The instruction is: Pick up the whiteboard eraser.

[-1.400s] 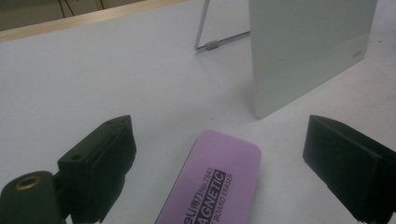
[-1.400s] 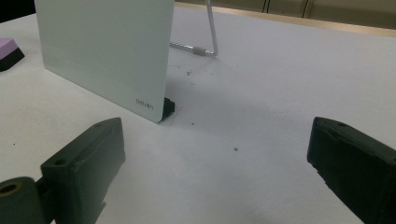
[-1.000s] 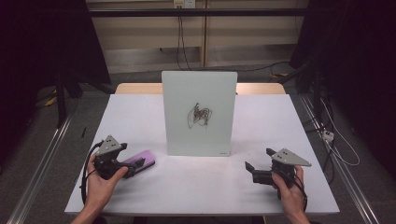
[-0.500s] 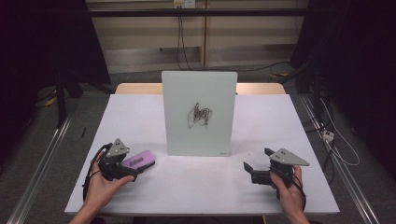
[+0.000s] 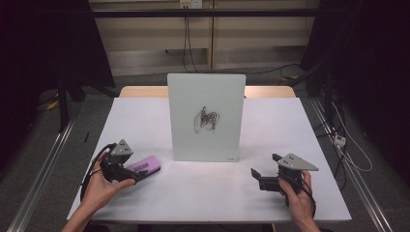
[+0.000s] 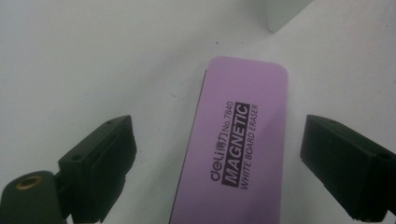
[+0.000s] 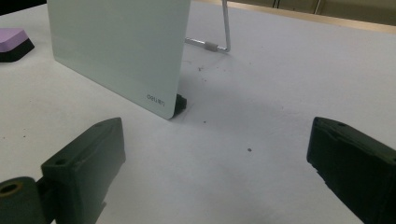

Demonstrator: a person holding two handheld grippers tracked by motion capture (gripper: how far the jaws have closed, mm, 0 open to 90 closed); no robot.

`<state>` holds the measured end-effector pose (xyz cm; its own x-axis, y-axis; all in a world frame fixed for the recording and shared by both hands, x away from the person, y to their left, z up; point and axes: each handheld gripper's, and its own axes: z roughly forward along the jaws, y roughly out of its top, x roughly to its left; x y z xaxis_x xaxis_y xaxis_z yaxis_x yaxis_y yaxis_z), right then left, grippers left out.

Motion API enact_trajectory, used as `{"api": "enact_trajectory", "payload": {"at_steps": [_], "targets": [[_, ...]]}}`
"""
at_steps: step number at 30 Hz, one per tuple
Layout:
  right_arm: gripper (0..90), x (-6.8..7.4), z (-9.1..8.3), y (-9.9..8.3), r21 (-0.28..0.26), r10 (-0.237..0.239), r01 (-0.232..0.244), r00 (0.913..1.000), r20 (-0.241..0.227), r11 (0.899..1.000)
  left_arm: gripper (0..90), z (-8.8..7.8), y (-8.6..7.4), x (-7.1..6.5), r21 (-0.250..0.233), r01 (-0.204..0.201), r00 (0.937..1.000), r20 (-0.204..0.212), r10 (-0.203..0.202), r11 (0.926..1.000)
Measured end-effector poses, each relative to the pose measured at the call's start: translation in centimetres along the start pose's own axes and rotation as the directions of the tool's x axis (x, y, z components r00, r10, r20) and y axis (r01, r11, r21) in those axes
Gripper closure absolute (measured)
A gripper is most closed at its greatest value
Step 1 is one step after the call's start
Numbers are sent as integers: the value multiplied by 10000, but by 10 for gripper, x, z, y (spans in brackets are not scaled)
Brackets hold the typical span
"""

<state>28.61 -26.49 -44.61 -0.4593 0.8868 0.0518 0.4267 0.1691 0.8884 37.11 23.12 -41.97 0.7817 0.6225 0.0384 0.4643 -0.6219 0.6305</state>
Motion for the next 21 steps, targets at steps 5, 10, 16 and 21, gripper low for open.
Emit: {"api": "enact_trajectory", "payload": {"at_steps": [5, 10, 16, 21], "targets": [[40, 0, 1, 0, 37, 47, -47, 10000, -78, 10000, 156, 5, 4, -2, 226, -161, 9996, 232, 156, 9996], [40, 0, 2, 0, 67, 39, -38, 9999, -119, 10000, 199, 9, 9, 0, 693, -463, 9983, 389, 437, 9965], [40, 0, 2, 0, 67, 42, -41, 9999, -113, 10000, 258, 16, 12, -2, 1128, -762, 9954, 662, 691, 9907], [40, 1, 2, 0, 74, 67, -66, 9999, -128, 10000, 341, 22, 14, 0, 1424, -927, 9911, 1082, 776, 9855]]}}
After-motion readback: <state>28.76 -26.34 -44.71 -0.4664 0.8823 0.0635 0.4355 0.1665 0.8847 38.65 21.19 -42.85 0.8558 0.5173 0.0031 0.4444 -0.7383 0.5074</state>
